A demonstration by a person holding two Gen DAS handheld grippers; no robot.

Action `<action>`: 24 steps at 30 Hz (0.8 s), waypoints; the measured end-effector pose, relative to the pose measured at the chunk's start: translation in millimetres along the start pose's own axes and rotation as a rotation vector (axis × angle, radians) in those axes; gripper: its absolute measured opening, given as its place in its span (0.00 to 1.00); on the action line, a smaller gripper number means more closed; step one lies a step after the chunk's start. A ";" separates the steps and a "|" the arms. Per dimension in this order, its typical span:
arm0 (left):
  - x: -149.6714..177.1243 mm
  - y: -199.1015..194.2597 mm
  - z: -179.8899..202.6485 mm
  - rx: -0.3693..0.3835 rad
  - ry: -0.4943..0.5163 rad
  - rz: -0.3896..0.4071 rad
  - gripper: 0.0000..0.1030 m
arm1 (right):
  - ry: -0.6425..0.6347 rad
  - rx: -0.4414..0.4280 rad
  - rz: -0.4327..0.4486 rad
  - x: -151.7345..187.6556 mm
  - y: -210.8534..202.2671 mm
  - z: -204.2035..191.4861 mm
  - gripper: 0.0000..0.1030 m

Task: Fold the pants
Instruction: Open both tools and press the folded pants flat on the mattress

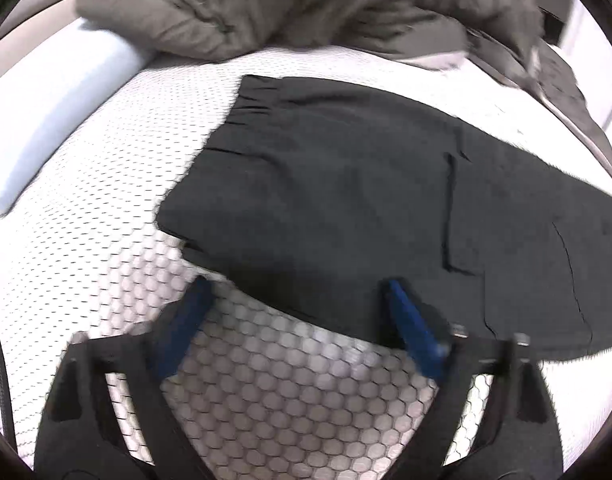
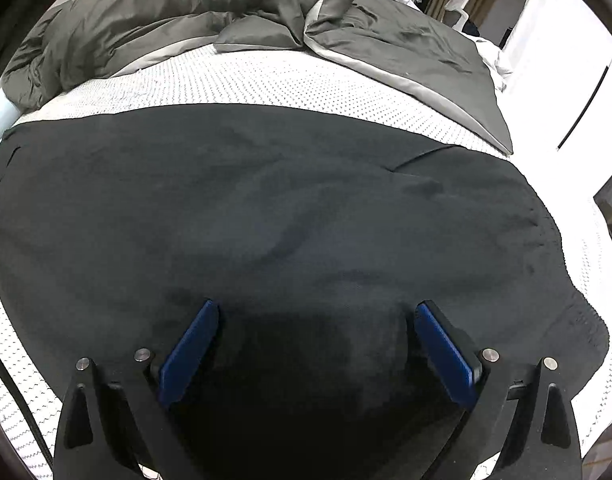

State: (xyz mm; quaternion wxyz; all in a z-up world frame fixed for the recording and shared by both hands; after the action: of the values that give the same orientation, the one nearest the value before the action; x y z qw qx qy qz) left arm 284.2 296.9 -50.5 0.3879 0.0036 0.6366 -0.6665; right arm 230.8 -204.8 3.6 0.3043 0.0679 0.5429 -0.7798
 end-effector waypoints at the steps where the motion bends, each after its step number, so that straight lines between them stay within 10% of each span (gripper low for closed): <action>1: -1.8 -4.7 2.4 -0.007 -0.004 0.003 0.54 | -0.003 0.002 0.004 -2.0 -0.5 0.4 0.96; 8: -4.5 -47.3 45.2 0.002 0.109 0.110 0.41 | -0.023 -0.003 0.056 -13.0 -13.0 -7.0 0.96; 14: -5.1 -41.0 21.8 -0.297 0.124 0.162 0.41 | -0.044 0.008 0.030 -15.4 -5.8 -11.7 0.96; 20: 0.5 -45.5 42.9 0.001 0.131 0.154 0.41 | -0.041 0.016 0.037 -22.2 -3.6 -14.4 0.96; 24: 5.8 -6.1 75.1 0.070 0.245 0.022 0.36 | -0.053 0.014 0.040 -25.7 -2.0 -18.1 0.96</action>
State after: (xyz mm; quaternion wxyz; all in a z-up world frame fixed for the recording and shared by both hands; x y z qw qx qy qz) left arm 313.7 229.4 -34.0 0.3145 0.1054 0.6555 -0.6785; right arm 246.4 -178.0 9.2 0.3336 0.0603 0.5279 -0.7787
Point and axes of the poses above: each gripper's, at about its wrist camera, not at the fingertips, and y roughly the way its jaws point, z to its right, x to its underside, the point moved 3 cm from there along y, roughly the way its jaws point, and after that the axes turned 15 degrees about -y, right-handed, at the moved point
